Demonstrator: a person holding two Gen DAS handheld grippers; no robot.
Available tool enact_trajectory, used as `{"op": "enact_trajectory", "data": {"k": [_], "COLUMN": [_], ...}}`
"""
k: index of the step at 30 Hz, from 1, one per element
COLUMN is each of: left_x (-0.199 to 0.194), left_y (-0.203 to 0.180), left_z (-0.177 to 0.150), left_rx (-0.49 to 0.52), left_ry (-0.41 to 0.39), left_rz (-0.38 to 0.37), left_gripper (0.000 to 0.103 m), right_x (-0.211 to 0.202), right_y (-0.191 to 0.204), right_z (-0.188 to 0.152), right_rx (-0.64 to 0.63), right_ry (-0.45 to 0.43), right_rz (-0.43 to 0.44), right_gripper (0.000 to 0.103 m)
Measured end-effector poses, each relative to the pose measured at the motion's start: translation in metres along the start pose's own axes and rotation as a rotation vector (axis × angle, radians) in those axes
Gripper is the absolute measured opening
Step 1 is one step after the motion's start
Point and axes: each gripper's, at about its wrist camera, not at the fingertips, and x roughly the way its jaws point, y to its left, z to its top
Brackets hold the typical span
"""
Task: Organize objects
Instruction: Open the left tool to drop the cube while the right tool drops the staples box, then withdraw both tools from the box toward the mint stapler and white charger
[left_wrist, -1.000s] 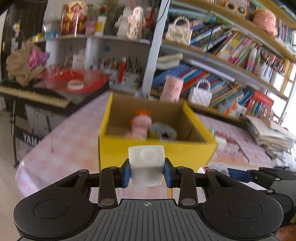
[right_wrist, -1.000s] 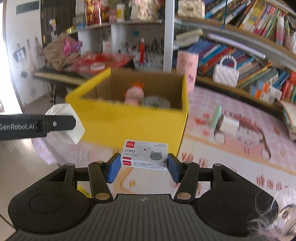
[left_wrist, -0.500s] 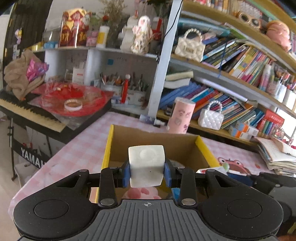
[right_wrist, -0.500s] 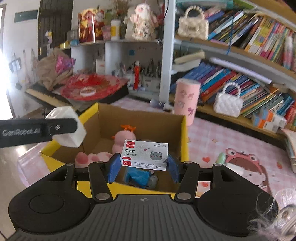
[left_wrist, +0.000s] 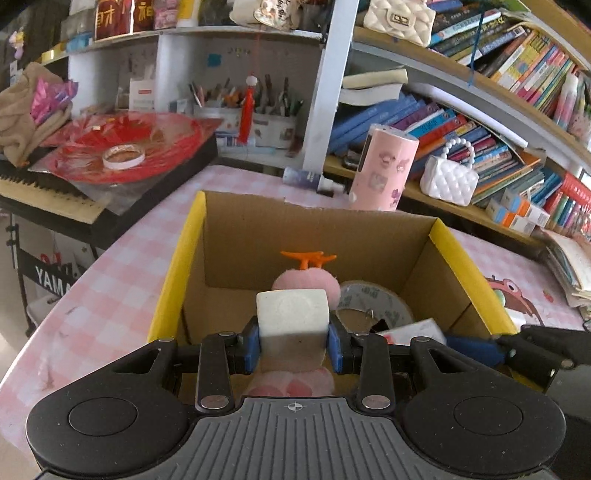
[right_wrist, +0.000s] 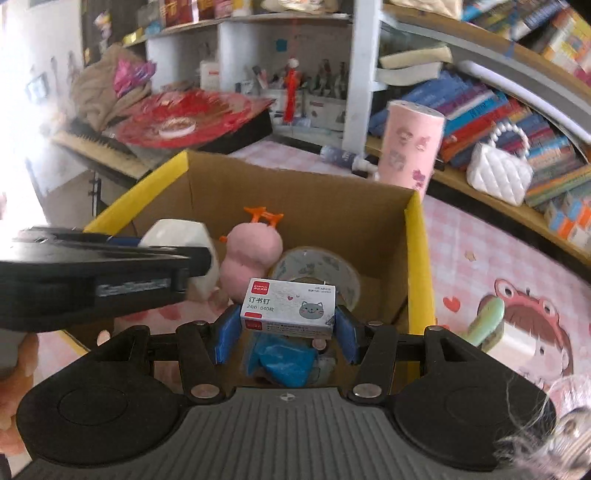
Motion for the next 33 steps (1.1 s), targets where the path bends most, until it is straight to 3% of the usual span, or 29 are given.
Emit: {"op": "enact_trajectory", "data": {"k": [10,12,14,22,33], "left_x": [-0.002,-0.009,-0.021,-0.081,-0.121], "left_y": [-0.007,-0.008,-0.01,-0.022,-0.029], "left_z": [0.006,0.008,0.01,0.005,-0.056], "left_rx": [0.011,0.012,0.018,0.024,0.001], "left_ry": [-0.006,-0.034,-0.081,-0.215,-0.146], "left_rz": [-0.006,-0.014,-0.015,-0.048,-0.071], "left_gripper": [0.037,0.044,0.067,0.083,0.084], "right_x": [0.002,-0.004,-0.012,-0.061,-0.114], "right_y": [-0.001,-0.001,-0.002,-0.005,-0.002], "right_z": [-0.001,0.0,0.001,-0.004,-0.064], "right_rx": [0.045,0.045,0.054,0.047,0.043], "right_ry": [0.004,-0.027,-0.055,-0.169,-0.175], "right_rz": [0.036,0.039,0.035,-0.002,-0.059], "right_gripper": [0.053,0.055,0.063,0.066,0.067]}}
